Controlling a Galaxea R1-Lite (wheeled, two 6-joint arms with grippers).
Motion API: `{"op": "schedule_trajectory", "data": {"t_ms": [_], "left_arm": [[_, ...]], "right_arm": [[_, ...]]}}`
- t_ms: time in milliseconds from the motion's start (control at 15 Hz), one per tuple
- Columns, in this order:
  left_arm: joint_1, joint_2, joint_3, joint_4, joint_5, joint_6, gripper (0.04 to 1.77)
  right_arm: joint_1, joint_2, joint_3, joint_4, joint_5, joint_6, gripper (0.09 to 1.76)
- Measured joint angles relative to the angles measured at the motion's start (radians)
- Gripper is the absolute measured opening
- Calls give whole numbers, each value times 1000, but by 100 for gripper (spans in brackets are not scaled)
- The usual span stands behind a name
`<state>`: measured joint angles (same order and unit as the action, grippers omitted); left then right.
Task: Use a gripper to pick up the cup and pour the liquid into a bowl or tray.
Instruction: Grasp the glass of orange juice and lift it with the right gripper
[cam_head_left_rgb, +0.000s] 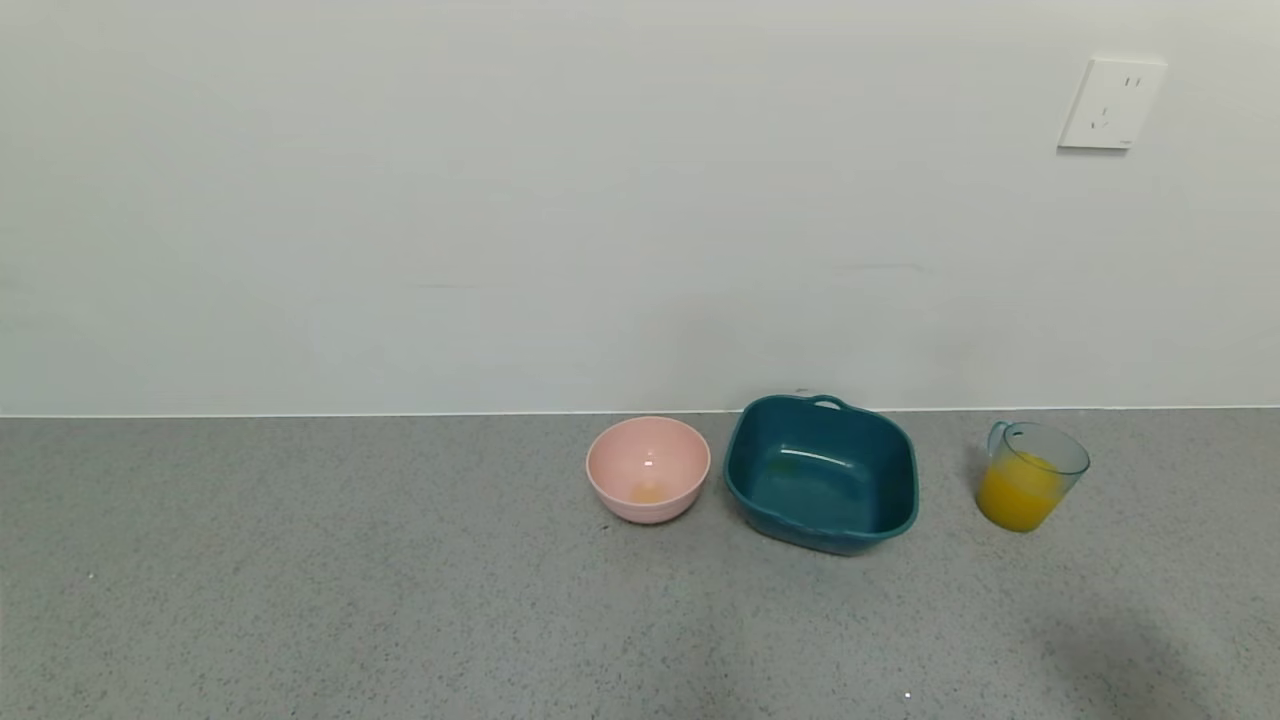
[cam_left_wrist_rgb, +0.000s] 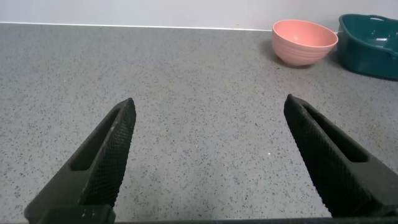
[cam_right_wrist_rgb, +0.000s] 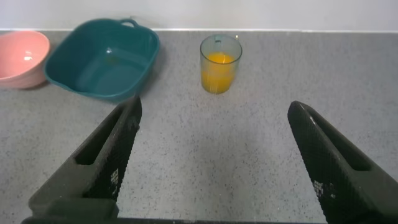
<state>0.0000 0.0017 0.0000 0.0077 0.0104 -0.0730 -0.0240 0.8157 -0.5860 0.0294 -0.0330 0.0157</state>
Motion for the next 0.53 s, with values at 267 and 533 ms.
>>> {"op": "schedule_trajectory", "data": {"t_ms": [267, 533], "left_arm": [[0, 0, 0, 0, 0, 0, 172], [0, 0, 0, 0, 0, 0, 172]], "right_arm": [[-22, 279, -42, -121, 2, 1, 171], [-33, 489, -34, -179, 1, 47, 171]]}}
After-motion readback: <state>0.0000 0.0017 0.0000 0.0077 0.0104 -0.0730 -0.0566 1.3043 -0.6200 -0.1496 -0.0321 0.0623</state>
